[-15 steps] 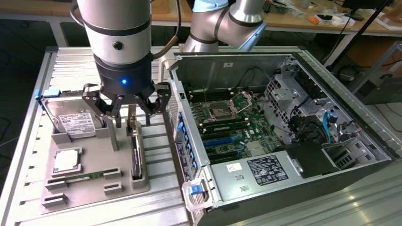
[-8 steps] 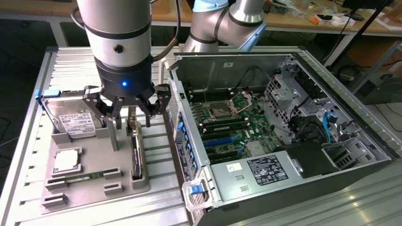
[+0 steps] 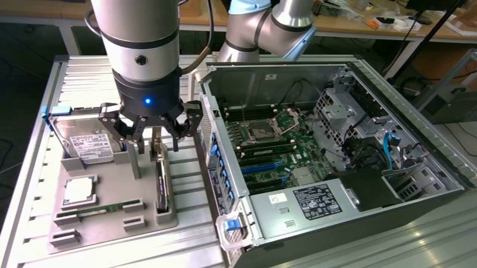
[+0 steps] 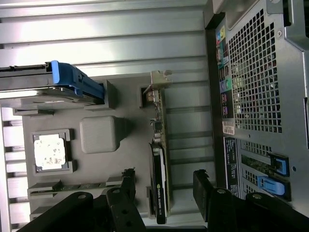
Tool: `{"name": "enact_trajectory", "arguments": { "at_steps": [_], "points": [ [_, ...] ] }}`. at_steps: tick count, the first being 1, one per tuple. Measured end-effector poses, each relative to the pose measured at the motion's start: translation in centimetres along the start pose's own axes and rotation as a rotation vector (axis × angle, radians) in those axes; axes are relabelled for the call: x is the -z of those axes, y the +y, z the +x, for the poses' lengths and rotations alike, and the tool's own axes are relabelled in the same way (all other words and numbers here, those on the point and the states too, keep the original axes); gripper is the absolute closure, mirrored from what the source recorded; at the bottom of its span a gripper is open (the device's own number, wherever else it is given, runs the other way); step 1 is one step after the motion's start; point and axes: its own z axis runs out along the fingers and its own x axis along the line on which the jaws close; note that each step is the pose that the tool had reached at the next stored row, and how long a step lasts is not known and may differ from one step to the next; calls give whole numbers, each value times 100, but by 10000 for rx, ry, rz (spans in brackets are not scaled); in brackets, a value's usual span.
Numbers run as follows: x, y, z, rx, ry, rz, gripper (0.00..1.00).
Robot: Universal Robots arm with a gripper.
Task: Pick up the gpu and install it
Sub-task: 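Pick up the gpu and move the gpu toward the slot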
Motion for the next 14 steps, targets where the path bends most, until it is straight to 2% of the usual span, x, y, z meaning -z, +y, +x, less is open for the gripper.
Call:
{"name": "enact_trajectory", "arguments": {
  "at_steps": [5,14],
  "points": [
    [-1,-5,0,-1,-1,-2,40],
    [4,-64,-5,0,0,0,40]
  ]
}}
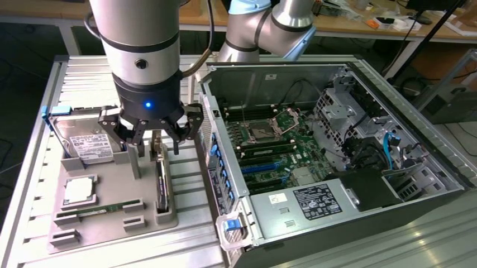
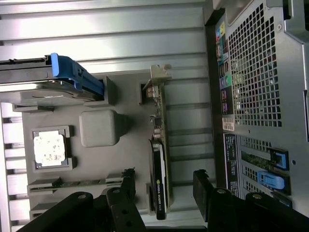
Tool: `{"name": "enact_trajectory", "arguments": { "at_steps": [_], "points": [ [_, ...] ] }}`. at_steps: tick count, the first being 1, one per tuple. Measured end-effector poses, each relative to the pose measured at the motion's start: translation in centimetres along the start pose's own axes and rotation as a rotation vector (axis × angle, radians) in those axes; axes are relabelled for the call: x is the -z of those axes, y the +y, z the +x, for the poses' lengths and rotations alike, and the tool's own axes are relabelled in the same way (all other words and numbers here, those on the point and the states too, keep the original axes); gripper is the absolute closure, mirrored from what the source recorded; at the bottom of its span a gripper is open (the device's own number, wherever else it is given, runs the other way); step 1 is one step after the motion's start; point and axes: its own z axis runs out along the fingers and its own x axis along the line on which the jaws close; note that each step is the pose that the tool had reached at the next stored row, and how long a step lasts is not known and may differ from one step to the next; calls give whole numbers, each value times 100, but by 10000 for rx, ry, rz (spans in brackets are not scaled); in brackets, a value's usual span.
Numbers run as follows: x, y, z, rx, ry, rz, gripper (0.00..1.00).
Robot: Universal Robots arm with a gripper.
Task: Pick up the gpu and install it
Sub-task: 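Pick up the gpu and move the gpu toward the slot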
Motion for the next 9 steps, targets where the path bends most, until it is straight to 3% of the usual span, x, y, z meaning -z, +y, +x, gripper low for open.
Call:
{"name": "enact_trajectory", "arguments": {
  "at_steps": [9],
  "points": [
    [3,-53,-4,0,0,-1,40]
  ]
}}
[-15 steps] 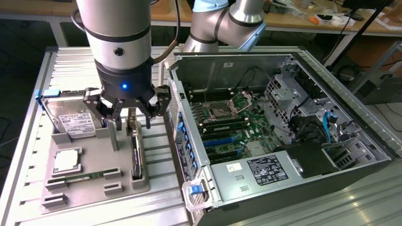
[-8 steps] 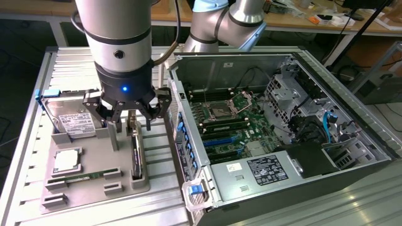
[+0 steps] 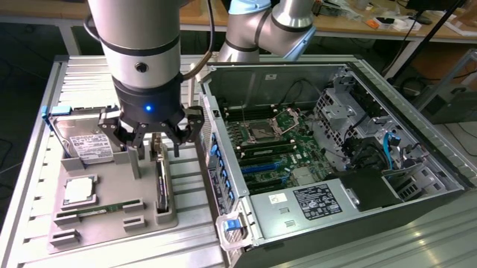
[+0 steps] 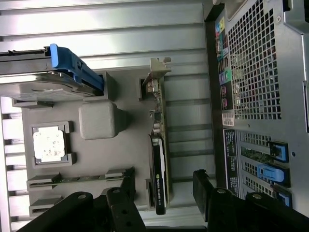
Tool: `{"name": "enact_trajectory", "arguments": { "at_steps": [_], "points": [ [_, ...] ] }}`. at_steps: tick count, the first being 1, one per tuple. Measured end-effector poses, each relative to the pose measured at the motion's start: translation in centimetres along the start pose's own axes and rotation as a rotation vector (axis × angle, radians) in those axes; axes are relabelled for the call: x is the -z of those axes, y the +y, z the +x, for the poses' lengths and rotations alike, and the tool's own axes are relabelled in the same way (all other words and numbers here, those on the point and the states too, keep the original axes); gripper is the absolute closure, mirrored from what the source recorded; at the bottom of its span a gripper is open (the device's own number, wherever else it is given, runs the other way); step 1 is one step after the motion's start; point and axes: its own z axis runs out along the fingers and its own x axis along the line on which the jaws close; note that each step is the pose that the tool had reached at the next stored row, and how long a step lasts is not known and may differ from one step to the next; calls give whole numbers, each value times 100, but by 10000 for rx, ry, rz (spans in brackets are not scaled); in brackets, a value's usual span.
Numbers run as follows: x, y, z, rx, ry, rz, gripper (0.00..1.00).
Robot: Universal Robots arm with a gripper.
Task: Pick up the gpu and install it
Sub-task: 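Pick up the gpu and move the gpu toward the slot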
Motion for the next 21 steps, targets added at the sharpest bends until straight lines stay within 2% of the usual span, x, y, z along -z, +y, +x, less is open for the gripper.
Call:
{"name": "enact_trajectory", "arguments": {
  "at_steps": [4,21],
  "points": [
    [2,-24,-2,-1,0,1,40],
    [-43,-29,-1,1,-7,0,40]
  ]
}}
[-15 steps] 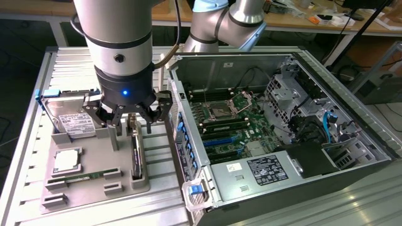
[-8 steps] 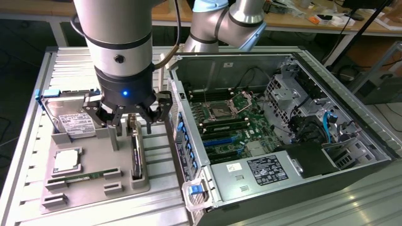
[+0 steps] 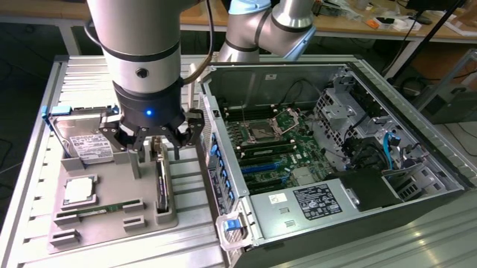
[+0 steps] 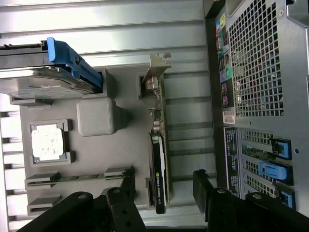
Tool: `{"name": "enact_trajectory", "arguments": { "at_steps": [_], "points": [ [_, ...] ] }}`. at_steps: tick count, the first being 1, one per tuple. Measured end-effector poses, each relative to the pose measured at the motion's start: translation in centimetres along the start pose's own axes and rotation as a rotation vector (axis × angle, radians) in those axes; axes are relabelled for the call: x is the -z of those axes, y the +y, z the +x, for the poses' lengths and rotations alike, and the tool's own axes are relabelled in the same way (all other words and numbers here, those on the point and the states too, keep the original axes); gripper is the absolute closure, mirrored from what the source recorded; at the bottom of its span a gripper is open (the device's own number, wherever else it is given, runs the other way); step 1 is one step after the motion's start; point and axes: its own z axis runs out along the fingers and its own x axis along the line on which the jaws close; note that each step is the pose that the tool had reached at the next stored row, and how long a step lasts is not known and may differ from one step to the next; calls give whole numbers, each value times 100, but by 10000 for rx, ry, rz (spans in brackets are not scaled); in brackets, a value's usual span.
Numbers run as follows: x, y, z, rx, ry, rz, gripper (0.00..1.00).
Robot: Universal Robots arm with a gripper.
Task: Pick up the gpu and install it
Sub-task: 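Pick up the gpu and move the gpu toward the slot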
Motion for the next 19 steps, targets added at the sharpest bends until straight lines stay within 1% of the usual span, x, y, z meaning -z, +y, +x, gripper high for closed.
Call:
{"name": "enact_trajectory", "arguments": {
  "at_steps": [19],
  "points": [
    [-81,-5,4,0,-3,1,40]
  ]
}}
